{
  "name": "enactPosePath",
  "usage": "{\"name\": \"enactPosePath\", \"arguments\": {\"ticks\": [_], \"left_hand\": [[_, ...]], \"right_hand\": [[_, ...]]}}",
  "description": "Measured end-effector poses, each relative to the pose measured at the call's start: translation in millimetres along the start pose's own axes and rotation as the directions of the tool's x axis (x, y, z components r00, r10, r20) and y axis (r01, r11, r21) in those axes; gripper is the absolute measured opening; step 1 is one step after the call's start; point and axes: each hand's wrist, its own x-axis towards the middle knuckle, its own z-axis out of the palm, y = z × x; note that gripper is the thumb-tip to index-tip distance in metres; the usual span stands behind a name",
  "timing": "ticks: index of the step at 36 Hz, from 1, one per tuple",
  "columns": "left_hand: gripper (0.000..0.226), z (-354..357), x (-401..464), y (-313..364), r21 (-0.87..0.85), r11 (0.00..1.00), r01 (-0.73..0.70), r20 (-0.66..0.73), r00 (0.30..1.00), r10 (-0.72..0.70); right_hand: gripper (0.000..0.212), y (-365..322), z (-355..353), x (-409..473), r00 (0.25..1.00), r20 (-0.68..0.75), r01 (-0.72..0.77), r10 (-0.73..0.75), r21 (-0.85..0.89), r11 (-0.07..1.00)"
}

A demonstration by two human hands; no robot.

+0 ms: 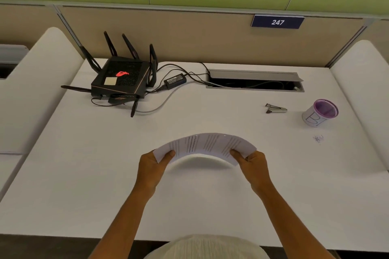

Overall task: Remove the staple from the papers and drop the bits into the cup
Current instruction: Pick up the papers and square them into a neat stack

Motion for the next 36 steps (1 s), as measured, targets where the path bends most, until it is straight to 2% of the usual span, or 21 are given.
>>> {"name": "enactPosePath", "arguments": {"ticks": [3, 8, 14, 18, 22, 26, 29, 33, 36], "left_hand": [[0.017, -1, -2, -2, -0.004, 1.0, -0.001, 0.01, 1.0, 0.001], [0.023, 2, -6, -15, 0.012, 0.995, 0.095, -0.005, 0.995, -0.095], [0.021, -5, -10, -18, 0.009, 0.993, 0.121, 0.021, 0.992, -0.121], [0.025, -11, -13, -24, 0.029, 0.993, 0.114, 0.026, 0.993, -0.115], [0.041, -16, -15, -32, 0.006, 0.989, 0.147, -0.015, 0.989, -0.147], [0.067, -15, -19, -27, 0.067, 0.995, 0.076, -0.084, 0.994, -0.071], [0.071, -10, -19, -21, 0.095, 0.995, -0.016, -0.03, 0.999, 0.019], [0.066, 7, -17, 1, 0.158, 0.978, -0.134, 0.122, 0.986, 0.116], [0.062, 21, -16, 17, 0.152, 0.974, -0.169, 0.241, 0.962, 0.13]], "right_hand": [[0.017, 3, -1, -1, 1.0, 0.008, -0.005, 0.005, -0.009, 1.0], [0.012, 13, 0, -3, 0.997, 0.033, -0.07, 0.071, -0.024, 0.997], [0.014, -8, -7, 0, 0.998, 0.067, -0.001, 0.002, -0.009, 1.0], [0.014, -27, -14, 11, 0.993, 0.107, 0.056, -0.049, -0.061, 0.997], [0.014, -43, -20, 20, 0.981, 0.18, 0.096, -0.07, -0.136, 0.986], [0.008, -58, -21, 28, 0.961, 0.27, 0.137, -0.061, -0.273, 0.952], [0.006, -67, -20, 32, 0.94, 0.338, 0.188, -0.051, -0.385, 0.904], [0.006, -76, -16, 36, 0.913, 0.406, 0.244, -0.028, -0.493, 0.835], [0.005, -80, -13, 36, 0.893, 0.45, 0.293, -0.023, -0.54, 0.789]]}}
